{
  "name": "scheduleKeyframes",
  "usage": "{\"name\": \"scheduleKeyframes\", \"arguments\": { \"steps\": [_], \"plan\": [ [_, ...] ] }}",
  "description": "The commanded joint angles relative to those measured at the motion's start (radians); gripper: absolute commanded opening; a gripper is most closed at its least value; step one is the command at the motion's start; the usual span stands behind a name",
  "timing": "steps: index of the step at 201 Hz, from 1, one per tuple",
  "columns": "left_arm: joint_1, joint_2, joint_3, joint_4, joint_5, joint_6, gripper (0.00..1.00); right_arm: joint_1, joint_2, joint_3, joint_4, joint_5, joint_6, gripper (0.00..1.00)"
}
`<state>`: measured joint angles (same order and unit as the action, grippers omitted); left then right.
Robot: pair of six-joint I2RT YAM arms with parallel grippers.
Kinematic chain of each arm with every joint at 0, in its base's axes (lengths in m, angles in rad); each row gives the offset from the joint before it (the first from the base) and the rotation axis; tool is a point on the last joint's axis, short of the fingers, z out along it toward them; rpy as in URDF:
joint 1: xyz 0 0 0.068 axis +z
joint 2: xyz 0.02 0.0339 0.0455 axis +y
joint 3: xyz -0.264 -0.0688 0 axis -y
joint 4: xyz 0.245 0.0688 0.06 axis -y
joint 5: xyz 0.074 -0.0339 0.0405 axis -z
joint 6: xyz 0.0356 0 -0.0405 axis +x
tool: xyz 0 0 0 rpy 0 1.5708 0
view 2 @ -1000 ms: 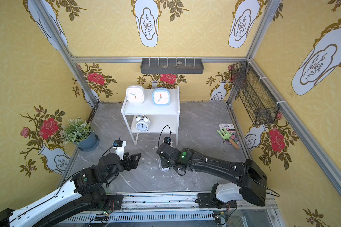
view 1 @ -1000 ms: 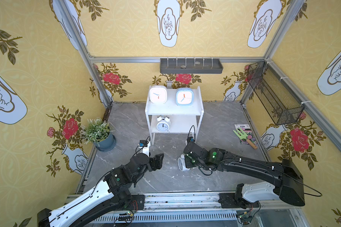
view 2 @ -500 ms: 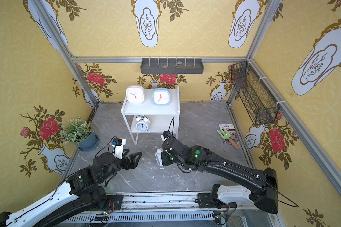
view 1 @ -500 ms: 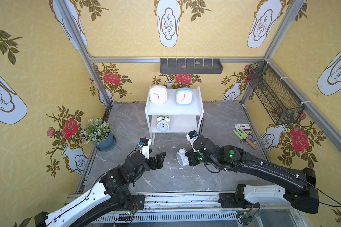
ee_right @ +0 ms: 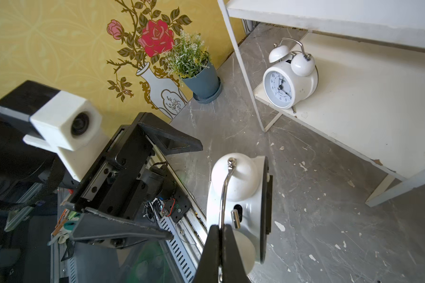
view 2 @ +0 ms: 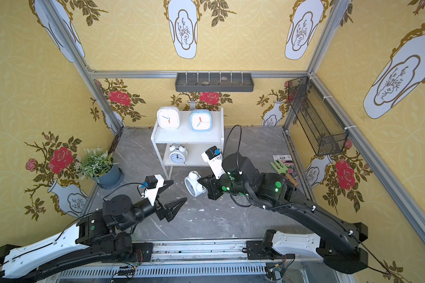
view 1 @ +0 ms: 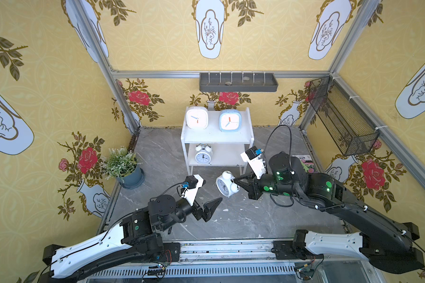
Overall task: Place the alarm clocks on the shelf by style
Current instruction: Pick up the alarm from the center of the board.
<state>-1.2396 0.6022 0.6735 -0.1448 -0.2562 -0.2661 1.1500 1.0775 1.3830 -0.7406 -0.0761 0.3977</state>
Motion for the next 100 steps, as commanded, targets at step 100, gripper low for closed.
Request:
{"name": "scheduleKeyframes", "arguments": {
  "steps": [100],
  "plan": [
    [-0.113,0.121,0.02,0.078,-0.215,0.234,0.99,0.0,0.039,0.06,0.0,-0.068,-0.017,0.0]
  ]
}}
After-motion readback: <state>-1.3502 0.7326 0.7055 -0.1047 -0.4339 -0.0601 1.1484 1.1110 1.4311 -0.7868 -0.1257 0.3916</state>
